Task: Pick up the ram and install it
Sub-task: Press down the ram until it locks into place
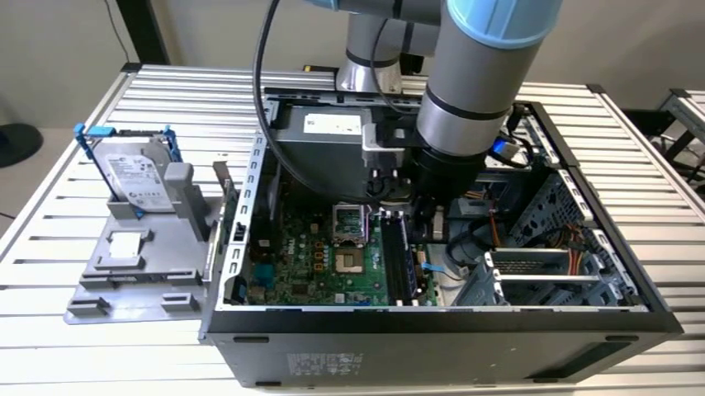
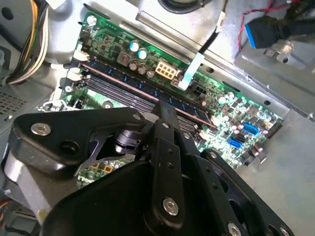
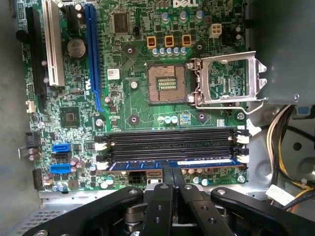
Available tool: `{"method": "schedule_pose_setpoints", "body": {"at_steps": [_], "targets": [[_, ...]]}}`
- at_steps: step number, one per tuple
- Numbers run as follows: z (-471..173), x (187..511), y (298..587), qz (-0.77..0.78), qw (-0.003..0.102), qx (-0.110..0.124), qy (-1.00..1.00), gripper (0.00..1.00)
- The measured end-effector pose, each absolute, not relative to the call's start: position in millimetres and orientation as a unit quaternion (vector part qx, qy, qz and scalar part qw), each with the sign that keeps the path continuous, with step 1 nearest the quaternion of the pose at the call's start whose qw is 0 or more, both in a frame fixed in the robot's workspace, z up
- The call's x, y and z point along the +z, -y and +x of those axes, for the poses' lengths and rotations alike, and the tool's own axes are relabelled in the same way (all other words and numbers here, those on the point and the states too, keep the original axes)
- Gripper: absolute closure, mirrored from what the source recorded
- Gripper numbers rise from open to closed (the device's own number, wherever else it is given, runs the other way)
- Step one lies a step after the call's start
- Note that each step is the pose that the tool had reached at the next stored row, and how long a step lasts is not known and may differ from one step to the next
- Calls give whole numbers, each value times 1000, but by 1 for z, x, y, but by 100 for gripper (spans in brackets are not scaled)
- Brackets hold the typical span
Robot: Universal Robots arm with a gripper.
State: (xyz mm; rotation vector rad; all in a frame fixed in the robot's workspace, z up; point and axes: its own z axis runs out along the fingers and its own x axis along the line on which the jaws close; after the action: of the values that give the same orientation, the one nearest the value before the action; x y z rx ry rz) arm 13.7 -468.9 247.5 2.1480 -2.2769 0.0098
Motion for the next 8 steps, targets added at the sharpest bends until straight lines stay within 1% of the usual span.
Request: {"method": "schedule_pose_setpoints", "body": {"at_steps": [8], "targets": [[14,243,469,692,6,3,722,100]]}}
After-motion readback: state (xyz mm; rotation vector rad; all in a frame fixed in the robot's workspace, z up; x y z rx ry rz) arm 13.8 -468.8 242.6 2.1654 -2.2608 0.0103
